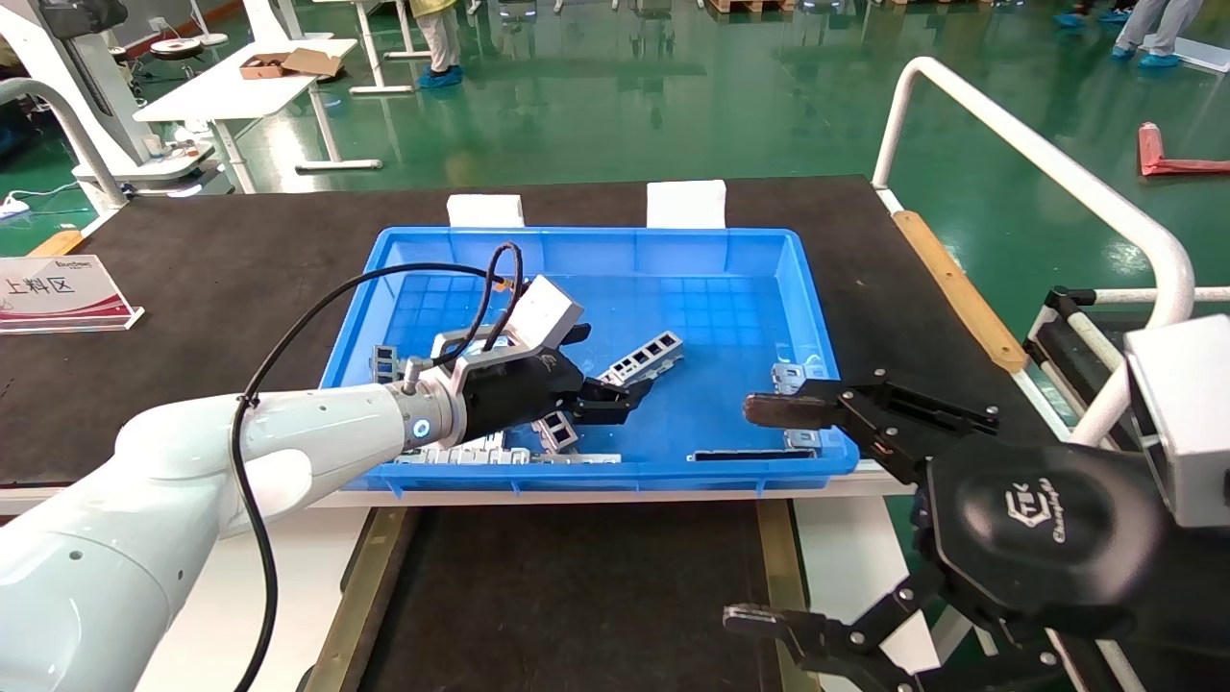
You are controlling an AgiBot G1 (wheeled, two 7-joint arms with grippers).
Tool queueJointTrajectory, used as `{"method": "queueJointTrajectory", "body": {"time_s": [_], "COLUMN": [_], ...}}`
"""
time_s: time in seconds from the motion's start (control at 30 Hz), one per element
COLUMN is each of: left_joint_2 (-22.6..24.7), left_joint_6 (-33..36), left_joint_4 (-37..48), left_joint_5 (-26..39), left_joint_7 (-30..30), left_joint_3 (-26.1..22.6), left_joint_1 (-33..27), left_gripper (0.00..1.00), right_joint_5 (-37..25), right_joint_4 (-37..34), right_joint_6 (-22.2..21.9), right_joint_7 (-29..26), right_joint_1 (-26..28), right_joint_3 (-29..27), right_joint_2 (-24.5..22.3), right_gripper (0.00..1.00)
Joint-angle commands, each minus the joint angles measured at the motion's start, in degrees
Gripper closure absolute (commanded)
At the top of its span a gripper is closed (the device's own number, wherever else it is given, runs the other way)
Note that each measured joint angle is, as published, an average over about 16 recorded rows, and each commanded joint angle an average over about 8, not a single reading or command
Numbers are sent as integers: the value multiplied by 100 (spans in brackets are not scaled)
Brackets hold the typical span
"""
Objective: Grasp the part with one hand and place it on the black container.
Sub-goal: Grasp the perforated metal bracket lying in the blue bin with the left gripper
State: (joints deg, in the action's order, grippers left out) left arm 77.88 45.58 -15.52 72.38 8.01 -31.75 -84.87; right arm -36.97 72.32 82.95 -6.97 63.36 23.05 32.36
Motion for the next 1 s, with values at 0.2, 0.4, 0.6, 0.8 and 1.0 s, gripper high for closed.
{"method": "queueJointTrajectory", "body": {"time_s": [0.2,0.4,0.6,0.8,1.0], "left_joint_2": [16,14,12,14,15], "left_joint_6": [-162,-290,-384,-448,-522], "left_joint_4": [50,67,89,89,67], "left_joint_5": [-186,-364,-536,-687,-838], "left_joint_7": [20,-11,-27,-50,-101], "left_joint_3": [-203,-366,-514,-671,-832], "left_joint_1": [59,100,129,161,196], "left_gripper": [100,100,100,100,100], "right_joint_5": [0,0,0,0,1], "right_joint_4": [0,0,0,0,0], "right_joint_6": [0,0,0,0,0], "right_joint_7": [0,0,0,0,0], "right_joint_1": [0,0,0,0,0], "right_joint_3": [0,0,1,1,1], "right_joint_2": [0,0,0,0,0], "right_gripper": [100,100,100,100,100]}}
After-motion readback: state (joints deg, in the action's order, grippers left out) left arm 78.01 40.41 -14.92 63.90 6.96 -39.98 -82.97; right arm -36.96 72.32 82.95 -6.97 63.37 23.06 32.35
